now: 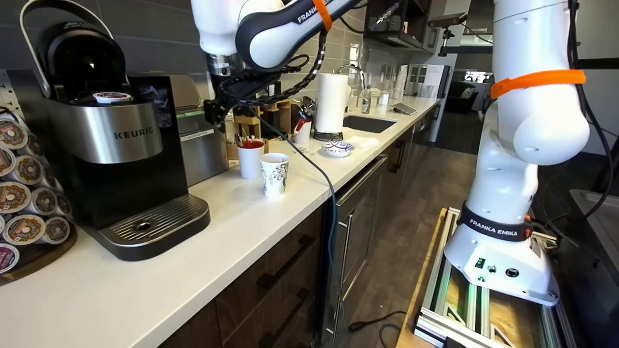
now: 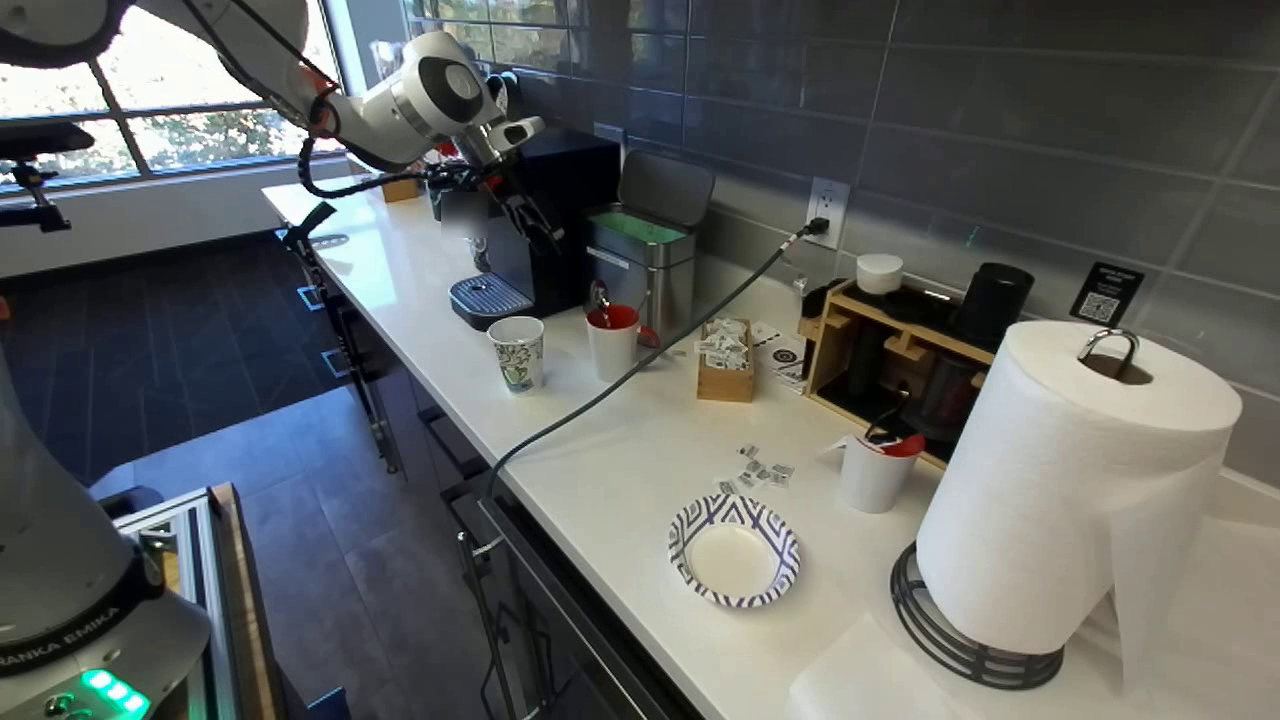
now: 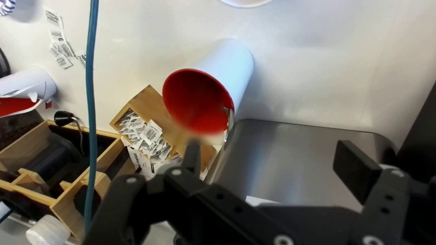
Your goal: Remove the silver spoon from the mug on the left and put it in the coffee cup.
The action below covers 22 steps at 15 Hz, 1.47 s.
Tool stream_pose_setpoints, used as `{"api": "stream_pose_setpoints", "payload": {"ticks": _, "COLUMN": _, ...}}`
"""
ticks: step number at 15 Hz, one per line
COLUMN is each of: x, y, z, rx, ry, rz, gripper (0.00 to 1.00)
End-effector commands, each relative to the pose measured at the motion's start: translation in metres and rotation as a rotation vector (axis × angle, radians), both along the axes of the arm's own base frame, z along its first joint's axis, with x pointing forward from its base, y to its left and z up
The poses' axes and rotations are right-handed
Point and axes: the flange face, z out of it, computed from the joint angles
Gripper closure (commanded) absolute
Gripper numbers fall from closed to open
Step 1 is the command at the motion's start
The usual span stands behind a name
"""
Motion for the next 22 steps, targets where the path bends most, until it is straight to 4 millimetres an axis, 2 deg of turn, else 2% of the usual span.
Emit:
{"api": "stream_pose_setpoints", "payload": {"ticks": 1, "x": 0.031, "y": -0.004, "z": -0.013, "rx": 0.027, "ry": 0.044, "rz": -0.022, "gripper": 0.00}}
{"api": "stream_pose_setpoints", "payload": {"ticks": 4, "x": 0.057, "y": -0.026, "z": -0.021, "rx": 0.111, "ry": 0.084, "rz": -0.009, "gripper": 0.00}}
{"api": "stream_pose_setpoints", "payload": {"ticks": 6, "x": 0.072, "y": -0.045, "z": -0.025, "rx": 0.169, "ry": 0.081, "rz": 0.085, "gripper": 0.00}}
{"api": "stream_pose_setpoints", "payload": {"ticks": 9, "x": 0.087, "y": -0.066, "z": -0.029, "rx": 0.249, "ry": 0.059, "rz": 0.225, "gripper": 0.00}}
{"api": "stream_pose_setpoints", "payload": {"ticks": 11, "x": 0.090, "y": -0.079, "z": -0.033, "rx": 0.280, "ry": 0.075, "rz": 0.276, "gripper": 0.00}}
{"api": "stream_pose_setpoints", "payload": {"ticks": 13, "x": 0.082, "y": -0.092, "z": -0.034, "rx": 0.281, "ry": 0.156, "rz": 0.280, "gripper": 0.00}}
{"api": "stream_pose_setpoints", "payload": {"ticks": 16, "x": 0.065, "y": -0.114, "z": -0.024, "rx": 0.243, "ry": 0.206, "rz": 0.208, "gripper": 0.00}}
{"api": "stream_pose_setpoints", "payload": {"ticks": 18, "x": 0.054, "y": -0.121, "z": -0.015, "rx": 0.252, "ry": 0.239, "rz": 0.173, "gripper": 0.00}}
{"api": "stream_pose_setpoints", "payload": {"ticks": 22, "x": 0.032, "y": -0.107, "z": -0.001, "rx": 0.315, "ry": 0.276, "rz": 0.119, "gripper": 0.00}}
